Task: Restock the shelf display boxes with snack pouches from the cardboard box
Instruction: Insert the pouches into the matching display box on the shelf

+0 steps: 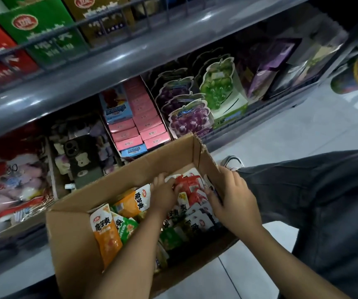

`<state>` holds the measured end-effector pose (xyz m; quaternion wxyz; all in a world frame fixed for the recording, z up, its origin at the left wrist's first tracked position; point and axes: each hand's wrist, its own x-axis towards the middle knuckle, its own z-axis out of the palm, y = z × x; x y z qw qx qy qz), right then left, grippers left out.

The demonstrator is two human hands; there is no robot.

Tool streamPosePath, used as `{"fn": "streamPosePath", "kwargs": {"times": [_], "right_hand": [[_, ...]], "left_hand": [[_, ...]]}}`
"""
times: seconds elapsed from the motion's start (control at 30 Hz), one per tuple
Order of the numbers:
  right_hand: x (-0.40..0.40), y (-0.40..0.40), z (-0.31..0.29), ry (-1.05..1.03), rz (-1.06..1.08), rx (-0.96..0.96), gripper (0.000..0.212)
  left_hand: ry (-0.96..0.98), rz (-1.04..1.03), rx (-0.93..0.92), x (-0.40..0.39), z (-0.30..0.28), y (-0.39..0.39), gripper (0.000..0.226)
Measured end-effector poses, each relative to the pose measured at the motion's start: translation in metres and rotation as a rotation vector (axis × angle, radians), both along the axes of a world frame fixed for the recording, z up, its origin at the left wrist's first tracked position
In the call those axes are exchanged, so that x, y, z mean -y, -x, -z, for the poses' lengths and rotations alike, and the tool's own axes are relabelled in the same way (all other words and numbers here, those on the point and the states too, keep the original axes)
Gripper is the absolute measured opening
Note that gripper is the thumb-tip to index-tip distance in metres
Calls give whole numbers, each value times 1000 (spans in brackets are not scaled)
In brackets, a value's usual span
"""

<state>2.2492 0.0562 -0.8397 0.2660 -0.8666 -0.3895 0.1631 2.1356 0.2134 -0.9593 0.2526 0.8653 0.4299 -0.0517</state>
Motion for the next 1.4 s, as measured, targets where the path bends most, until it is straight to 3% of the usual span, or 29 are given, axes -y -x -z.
{"fn": "streamPosePath", "kwargs": {"times": [0.13,0.27,0.33,0.5,0.7,0.8,0.9,1.03,1.23,1.4], "right_hand": [[1,0,-1,0,11,-13,58],[1,0,-2,3,4,-23,59],[0,0,-3,5,8,-28,59],[0,1,-1,8,16,-29,59],[-1,0,0,19,36,-39,58],[-1,0,0,19,41,-37,57],[0,-1,0,9,30,-40,55],[0,-2,3,-3,27,-27,53],[1,-2,-3,-10,22,-64,51],[0,2,-15,11,14,-13,54]], "left_hand": [[133,-83,52,-5,1,-14,21],[133,-53,-78,-11,5,-16,49],[137,-39,-138,-12,5,-19,52],[222,-126,-94,-12,3,-22,40],[598,-210,-42,-22,-24,-26,39],[594,-214,-72,-24,-35,-28,28],[589,-266,30,-22,-46,-22,17],[632,-410,336,-16,-79,-16,21],[543,-513,502,-3,-129,-8,27],[775,-723,654,18,-170,9,22]]}}
